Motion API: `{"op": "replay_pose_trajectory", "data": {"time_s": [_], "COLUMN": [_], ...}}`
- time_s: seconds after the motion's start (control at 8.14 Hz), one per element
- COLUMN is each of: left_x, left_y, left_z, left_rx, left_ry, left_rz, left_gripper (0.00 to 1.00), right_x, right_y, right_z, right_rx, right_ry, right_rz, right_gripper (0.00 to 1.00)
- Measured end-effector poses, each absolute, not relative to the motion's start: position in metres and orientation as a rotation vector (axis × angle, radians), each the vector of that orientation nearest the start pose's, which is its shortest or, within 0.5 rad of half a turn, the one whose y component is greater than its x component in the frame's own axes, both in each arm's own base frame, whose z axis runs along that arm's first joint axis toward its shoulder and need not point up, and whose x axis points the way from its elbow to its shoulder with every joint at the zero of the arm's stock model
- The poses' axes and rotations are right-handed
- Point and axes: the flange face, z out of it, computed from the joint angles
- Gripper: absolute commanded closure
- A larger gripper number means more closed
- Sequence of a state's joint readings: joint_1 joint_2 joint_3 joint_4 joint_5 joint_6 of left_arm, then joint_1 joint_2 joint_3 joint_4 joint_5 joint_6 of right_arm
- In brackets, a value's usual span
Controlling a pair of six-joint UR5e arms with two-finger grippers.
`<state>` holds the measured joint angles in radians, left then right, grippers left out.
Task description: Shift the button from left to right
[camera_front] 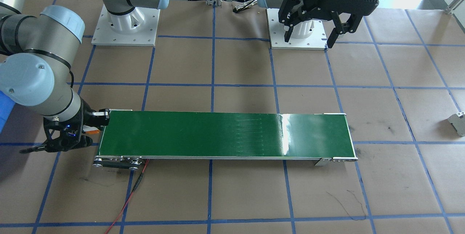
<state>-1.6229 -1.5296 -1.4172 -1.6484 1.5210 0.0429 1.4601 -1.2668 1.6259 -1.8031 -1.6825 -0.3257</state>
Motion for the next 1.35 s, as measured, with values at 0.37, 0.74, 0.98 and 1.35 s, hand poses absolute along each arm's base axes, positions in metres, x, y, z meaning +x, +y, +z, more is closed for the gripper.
{"op": "replay_pose_trajectory", "data": {"time_s": [0.37,0.74,0.98,1.35], "left_x": [-0.163,-0.163,-0.163,-0.163], "left_y": [-0.470,-0.470,-0.470,-0.469], "left_z": [0.576,0.576,0.576,0.577], "left_rx": [0.158,0.159,0.159,0.160], "left_ry": [3.183,3.183,3.183,3.182], "left_rz": [-0.186,-0.187,-0.187,-0.189], "left_gripper": [0.00,0.00,0.00,0.00], "right_x": [-0.025,-0.128,-0.208,-0.323], "right_y": [-0.593,-0.572,-0.554,-0.520], "right_z": [0.343,0.371,0.379,0.358], "right_rx": [-0.616,-0.930,-1.136,-1.462], "right_ry": [3.186,3.109,3.064,2.900], "right_rz": [0.231,0.209,0.171,0.087], "right_gripper": [0.69,0.69,0.69,0.66]}}
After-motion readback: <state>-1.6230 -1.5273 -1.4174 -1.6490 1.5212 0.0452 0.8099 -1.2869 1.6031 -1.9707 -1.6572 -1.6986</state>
